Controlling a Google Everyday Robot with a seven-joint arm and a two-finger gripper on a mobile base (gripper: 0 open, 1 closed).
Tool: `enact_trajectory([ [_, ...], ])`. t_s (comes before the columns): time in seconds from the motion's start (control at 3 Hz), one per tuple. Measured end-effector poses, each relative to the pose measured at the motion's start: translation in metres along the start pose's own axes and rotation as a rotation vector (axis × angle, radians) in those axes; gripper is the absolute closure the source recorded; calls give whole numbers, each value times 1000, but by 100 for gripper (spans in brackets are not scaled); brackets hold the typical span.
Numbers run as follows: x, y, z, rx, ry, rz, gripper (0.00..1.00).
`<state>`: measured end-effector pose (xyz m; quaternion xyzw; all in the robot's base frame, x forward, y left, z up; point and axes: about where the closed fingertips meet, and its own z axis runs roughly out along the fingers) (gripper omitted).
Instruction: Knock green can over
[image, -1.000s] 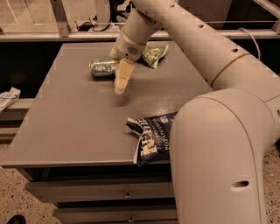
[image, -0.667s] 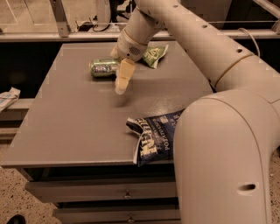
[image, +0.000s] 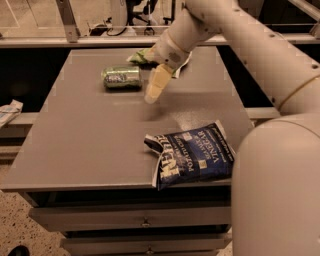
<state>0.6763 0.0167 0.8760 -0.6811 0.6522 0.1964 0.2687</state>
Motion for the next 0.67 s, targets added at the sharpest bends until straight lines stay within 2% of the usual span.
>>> enact_trajectory([
  [0.33,36,-4,-50,132,-168,77,0],
  [0.67,64,0,-97,242,-329,108,0],
])
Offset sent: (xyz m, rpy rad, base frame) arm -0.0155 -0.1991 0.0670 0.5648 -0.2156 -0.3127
